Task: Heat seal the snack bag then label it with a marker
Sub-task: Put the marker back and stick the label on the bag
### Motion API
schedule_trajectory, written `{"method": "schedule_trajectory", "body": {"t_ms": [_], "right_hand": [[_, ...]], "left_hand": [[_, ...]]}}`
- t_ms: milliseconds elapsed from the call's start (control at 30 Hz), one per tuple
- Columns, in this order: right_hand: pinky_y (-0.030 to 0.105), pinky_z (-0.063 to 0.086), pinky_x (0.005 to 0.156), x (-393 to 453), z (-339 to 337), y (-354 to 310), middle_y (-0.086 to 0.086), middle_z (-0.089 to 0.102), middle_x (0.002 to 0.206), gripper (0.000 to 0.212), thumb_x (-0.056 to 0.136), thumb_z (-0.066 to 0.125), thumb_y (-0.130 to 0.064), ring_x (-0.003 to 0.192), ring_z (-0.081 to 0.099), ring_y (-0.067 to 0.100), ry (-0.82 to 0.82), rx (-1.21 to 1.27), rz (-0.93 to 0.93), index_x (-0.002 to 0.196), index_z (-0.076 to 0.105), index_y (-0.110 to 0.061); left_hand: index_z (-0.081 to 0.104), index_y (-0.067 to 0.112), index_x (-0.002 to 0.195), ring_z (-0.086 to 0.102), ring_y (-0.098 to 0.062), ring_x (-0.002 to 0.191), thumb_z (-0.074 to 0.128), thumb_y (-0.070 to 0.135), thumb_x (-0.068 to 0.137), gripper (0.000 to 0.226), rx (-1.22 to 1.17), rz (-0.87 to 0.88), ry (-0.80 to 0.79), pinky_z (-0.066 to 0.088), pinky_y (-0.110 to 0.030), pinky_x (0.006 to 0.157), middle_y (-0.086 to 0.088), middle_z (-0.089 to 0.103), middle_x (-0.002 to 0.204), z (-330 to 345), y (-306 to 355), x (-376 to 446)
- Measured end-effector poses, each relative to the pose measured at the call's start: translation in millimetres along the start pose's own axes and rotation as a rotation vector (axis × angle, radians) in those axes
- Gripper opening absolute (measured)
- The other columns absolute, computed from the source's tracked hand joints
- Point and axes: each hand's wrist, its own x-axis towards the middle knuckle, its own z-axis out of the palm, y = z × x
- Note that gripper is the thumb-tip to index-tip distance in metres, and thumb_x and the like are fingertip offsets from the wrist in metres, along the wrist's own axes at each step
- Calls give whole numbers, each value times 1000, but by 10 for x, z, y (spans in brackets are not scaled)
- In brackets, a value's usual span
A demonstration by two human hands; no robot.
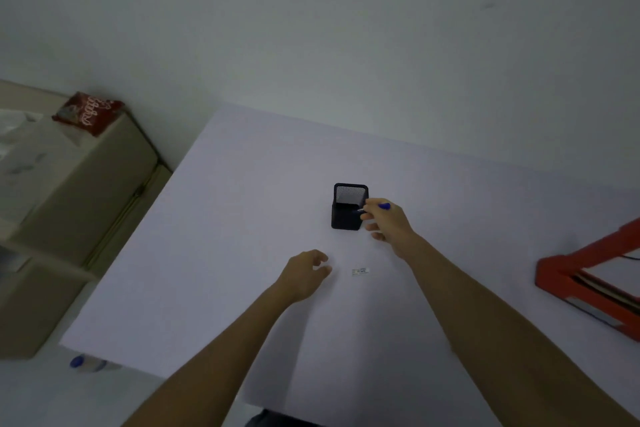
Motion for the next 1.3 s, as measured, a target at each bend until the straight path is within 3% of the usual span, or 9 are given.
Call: {"method": "schedule_trajectory", "body": {"t_ms": [100,267,333,500,633,800,1033,1133,1300], "right_hand": [[24,48,55,52,-86,10,4,68,90,25,91,56,-21,66,58,15,12,23,-20,116,59,-21],[32,49,63,-126,-225,469,1,62,69,38,88,50,-14,61,57,18,353,-154,-190,125,52,-21],[33,50,65,-269,-228,876,-4,53,66,48,87,48,-10,63,53,16,198,-452,-247,134,49,-20],[30,48,82,-420,-186,1487,6,57,110,66,92,44,-18,94,57,20,-93,-859,-198,151,20,-34],[32,47,83,-397,-172,1494,7,55,113,69,94,42,-20,98,57,23,-128,-925,-164,151,10,-39],[34,47,88,-365,-186,1530,7,54,118,67,94,42,-21,105,56,23,-137,-925,-145,152,12,-37],[36,51,83,-376,-146,1505,8,54,120,68,95,44,-21,102,58,25,-133,-990,-174,153,11,-32],[36,50,82,-378,-162,1495,7,54,120,69,94,44,-20,102,58,25,-141,-991,-162,153,10,-32],[34,51,76,-390,-155,1485,8,56,115,71,94,47,-19,95,60,24,-132,-1006,-178,153,10,-30]], "left_hand": [[52,11,130,51,-23,120,51,29,96,38,-24,-42,-23,36,-24,95,-11,53,133,36,12,156],[53,8,126,55,-28,116,53,26,95,37,-114,-158,-53,43,-33,98,-13,56,128,196,54,401],[54,9,125,57,-31,113,55,27,93,37,-175,-216,-49,46,-40,98,-15,58,126,294,43,481],[57,9,122,59,-33,110,56,26,91,36,-211,-285,-43,48,-43,95,-16,60,122,511,8,639],[60,10,109,59,-25,93,51,22,92,22,-178,-282,-48,48,-33,79,-15,63,113,605,88,689],[55,9,126,58,-28,111,52,18,91,36,-146,-267,-49,47,-40,99,-13,60,124,698,137,764],[54,7,126,53,-26,117,56,16,91,37,-115,-258,48,42,-31,98,-11,56,130,806,191,848],[60,7,119,57,-25,111,61,21,90,32,-128,-263,81,45,-32,95,-10,62,120,871,205,891],[69,10,84,56,-17,73,60,27,90,20,-60,-205,31,46,-27,69,-3,62,78,963,267,925]]}}
